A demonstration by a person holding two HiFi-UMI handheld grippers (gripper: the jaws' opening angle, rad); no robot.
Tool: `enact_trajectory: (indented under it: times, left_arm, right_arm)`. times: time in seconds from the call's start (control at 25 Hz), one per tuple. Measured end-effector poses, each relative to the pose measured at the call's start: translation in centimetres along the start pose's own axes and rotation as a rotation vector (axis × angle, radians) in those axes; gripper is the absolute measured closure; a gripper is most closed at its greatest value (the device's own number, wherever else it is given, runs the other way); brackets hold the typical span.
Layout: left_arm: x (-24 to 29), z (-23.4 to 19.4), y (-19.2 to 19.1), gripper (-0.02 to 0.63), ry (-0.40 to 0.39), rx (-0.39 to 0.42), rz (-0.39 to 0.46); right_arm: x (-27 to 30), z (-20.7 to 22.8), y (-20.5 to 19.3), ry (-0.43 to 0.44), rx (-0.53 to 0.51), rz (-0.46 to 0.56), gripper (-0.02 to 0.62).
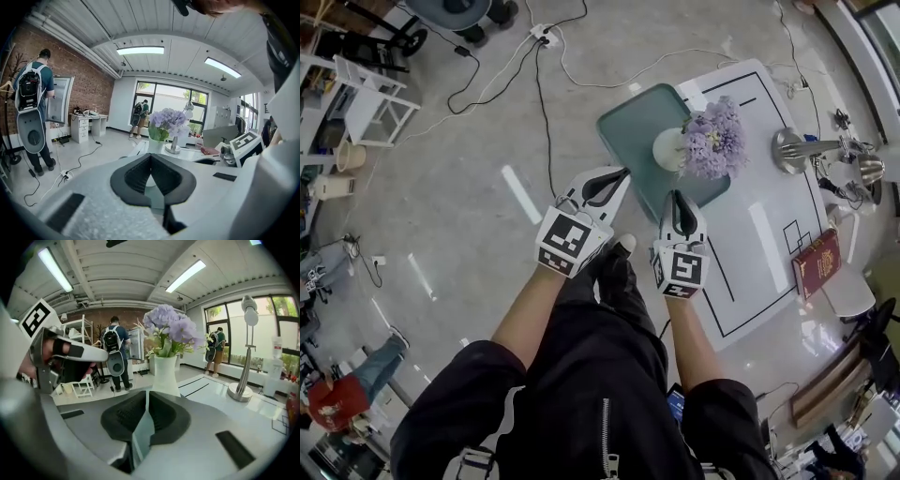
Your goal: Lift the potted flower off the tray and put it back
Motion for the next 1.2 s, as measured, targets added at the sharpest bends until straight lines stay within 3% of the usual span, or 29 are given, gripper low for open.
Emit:
enact_trajectory:
  times: [0.28,0.6,1.2]
  left_arm:
    - [0.6,1.0,1.0,0.601,-0.044,0.005,0.01]
    - [0.6,2.1,2.1,0.601,-0.09,0.023,0.022]
    - [0.6,2.9,2.6,0.601,-0.139,0.035,0.032]
  right_arm:
    - [-2.2,-1.1,3.6,0.045,0.078,0.015,0.588]
    - [-4.2,-0.9,7.0,0.061,0.077,0.066,0.589]
    - [-5.5,-1.3,7.3,0.039,0.064,0.069,0.589]
Point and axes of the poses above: the fingertips, and each gripper's own axes: x forward along the fingers, z to its right, y out of its top, the point moved 10 cm from there along -x, backward along the fingers, and after that the axes turned 10 degrees about z, right-handed, at the moved point
